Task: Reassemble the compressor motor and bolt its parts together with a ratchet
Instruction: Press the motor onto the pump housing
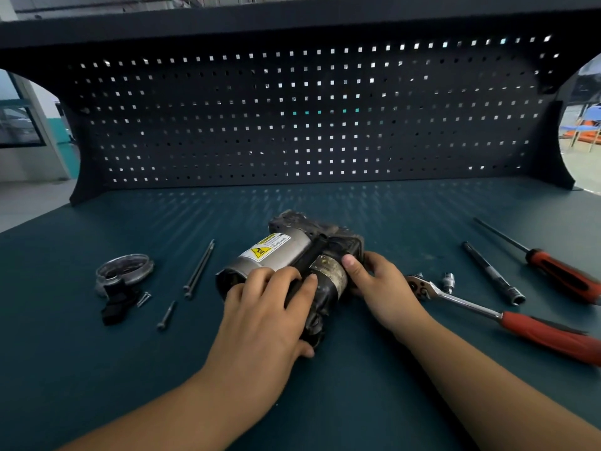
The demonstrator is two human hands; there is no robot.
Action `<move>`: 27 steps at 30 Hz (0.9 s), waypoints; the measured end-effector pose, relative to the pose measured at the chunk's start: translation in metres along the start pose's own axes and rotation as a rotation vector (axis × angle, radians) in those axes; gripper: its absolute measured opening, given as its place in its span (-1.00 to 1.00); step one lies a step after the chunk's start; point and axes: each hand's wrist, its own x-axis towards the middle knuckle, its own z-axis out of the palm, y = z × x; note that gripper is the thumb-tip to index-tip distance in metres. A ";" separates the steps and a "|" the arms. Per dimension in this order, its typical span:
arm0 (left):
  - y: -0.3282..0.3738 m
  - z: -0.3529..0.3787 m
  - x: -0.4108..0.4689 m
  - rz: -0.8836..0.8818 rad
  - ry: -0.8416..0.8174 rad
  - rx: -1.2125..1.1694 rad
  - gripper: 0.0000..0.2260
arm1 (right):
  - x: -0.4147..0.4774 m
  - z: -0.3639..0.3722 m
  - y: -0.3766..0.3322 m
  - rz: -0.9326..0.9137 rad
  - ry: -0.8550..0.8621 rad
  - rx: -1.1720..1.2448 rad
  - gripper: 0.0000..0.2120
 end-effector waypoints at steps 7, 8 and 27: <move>-0.002 0.005 0.004 0.010 0.080 0.012 -0.23 | 0.002 -0.002 0.002 0.007 -0.018 0.004 -0.64; -0.003 0.005 0.005 0.010 0.078 -0.005 -0.22 | 0.003 -0.002 0.002 0.010 -0.018 0.008 -0.66; -0.011 0.024 -0.008 -0.020 0.112 -0.282 -0.17 | -0.015 -0.036 -0.022 -0.031 0.161 -0.476 -0.62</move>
